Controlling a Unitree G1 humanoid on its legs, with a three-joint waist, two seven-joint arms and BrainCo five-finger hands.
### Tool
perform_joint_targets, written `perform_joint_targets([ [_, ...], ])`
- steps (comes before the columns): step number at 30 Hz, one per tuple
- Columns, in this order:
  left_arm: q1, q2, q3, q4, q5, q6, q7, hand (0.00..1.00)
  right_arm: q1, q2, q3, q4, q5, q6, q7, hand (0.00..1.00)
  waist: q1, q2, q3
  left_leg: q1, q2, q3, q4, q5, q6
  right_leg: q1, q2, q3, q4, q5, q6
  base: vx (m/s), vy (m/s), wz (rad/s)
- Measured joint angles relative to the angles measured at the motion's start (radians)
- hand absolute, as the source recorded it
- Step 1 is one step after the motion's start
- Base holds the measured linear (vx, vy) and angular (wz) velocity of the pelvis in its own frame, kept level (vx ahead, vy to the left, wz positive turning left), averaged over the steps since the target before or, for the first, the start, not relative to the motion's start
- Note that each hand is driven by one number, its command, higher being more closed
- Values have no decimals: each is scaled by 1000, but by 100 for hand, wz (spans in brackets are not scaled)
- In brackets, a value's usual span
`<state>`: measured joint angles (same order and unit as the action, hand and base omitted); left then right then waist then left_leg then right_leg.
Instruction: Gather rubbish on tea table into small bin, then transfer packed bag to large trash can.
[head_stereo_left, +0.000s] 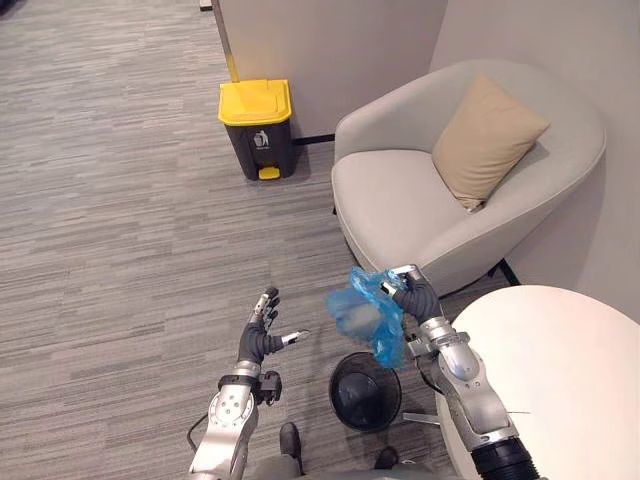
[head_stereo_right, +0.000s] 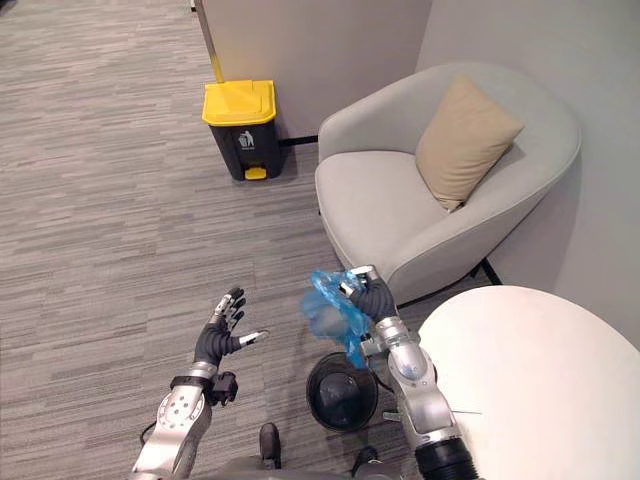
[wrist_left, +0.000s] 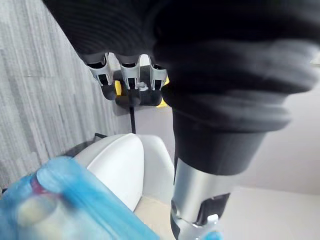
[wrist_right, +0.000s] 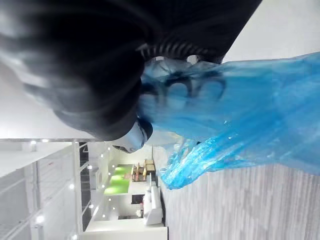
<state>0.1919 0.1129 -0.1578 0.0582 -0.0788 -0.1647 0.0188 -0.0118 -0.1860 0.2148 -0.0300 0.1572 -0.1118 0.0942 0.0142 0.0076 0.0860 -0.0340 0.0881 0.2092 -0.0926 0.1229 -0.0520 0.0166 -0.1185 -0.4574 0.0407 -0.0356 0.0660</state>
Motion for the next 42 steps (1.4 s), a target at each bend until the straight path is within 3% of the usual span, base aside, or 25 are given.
perform_joint_targets([
  [9, -147, 90, -79, -37, 121, -20, -24, 0, -88, -69, 74, -3, 112, 0, 86, 100, -3, 7, -17, 22, 2, 2, -2, 0, 0, 18, 7, 26, -30, 27, -4, -25, 12, -9],
  [14, -185, 126, -122, -39, 133, -28, -42, 0, -132, -82, 113, -3, 153, 1, 104, 100, -3, 6, -23, 26, 1, 12, -2, 0, 0, 17, 8, 43, -42, 41, -4, -10, 16, -10],
  [21, -209, 122, -197, -27, 137, -31, -70, 0, -189, -84, 196, -1, 170, 1, 119, 100, -4, 6, -49, 26, 1, 13, -3, 1, 1, 16, 10, 48, -46, 45, -6, 2, 2, -1],
  [29, -213, 88, -207, 36, 130, -29, -82, 0, -219, -54, 224, -3, 232, 2, 144, 100, -4, 4, -56, 35, 0, 16, -5, 4, 4, 27, 11, 56, -63, 59, -5, -4, 3, -2],
  [42, -166, 25, -105, 86, 199, -27, 5, 0, -219, -11, 222, -94, 304, 3, 167, 100, 0, -19, -72, 57, 0, 23, -10, 4, 4, 41, 11, 71, -62, 60, -3, 6, -1, -2],
])
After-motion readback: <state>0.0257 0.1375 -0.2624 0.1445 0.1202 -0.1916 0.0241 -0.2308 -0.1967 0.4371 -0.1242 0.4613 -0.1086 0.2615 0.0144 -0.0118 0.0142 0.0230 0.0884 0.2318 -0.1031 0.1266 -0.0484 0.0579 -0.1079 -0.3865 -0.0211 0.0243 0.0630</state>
